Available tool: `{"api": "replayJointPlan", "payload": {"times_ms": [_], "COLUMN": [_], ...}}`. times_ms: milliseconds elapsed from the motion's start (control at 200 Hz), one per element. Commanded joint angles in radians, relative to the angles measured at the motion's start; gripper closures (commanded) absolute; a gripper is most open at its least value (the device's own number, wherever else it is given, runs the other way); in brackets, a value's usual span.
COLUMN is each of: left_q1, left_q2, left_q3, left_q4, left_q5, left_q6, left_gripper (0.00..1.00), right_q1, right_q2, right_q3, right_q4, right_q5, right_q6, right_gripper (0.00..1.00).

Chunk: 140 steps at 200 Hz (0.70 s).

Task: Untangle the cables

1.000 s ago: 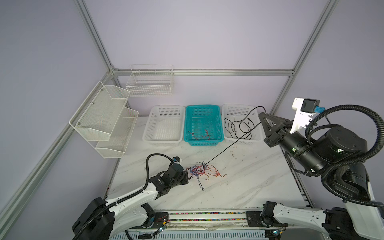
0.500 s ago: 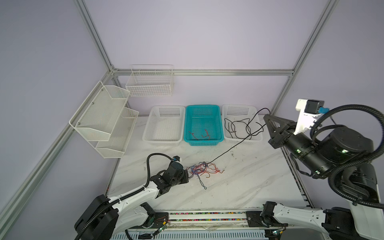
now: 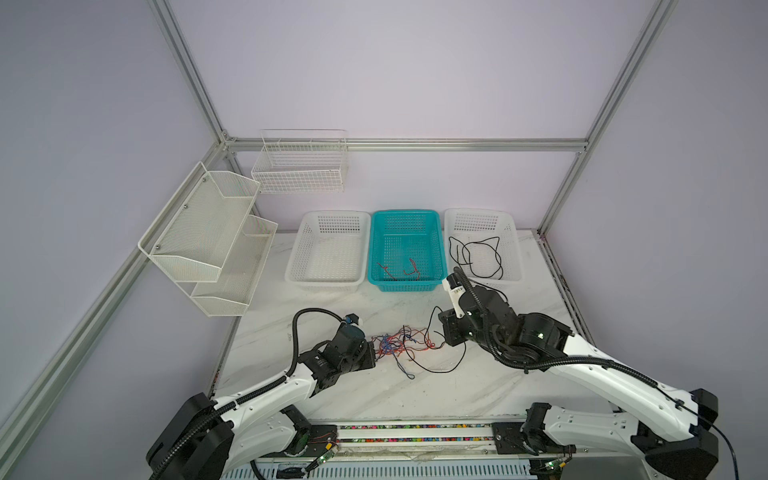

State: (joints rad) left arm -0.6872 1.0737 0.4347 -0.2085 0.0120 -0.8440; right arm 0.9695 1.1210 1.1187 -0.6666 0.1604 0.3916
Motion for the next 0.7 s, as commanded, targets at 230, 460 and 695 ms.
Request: {"api": "replayJointPlan", "payload": {"times_ms": [230, 460, 695], "left_q1": [0.007, 0.006, 0.006], "left_q2": [-0.028, -0.015, -0.017], "left_q3": [0.07, 0.074, 0.071], "left_q4": [0.019, 0.021, 0.024], "left_q5": [0.02, 0.028, 0.025], "left_q6": [0.0, 0.0, -0.001], "left_gripper": [1.0, 1.0, 1.0], "right_q1": [-0.005, -0.006, -0.006], "right_q2": [0.078, 0.104, 0.171], "right_q3": [-0.228, -0.327, -0.405], "right_q4": [0.344, 0.481, 0.589], "right_q5": [-0.404, -0.4, -0.43], "right_q6": [0.026, -0.008, -0.024], "right_gripper": [0.6, 0.47, 0.45]}}
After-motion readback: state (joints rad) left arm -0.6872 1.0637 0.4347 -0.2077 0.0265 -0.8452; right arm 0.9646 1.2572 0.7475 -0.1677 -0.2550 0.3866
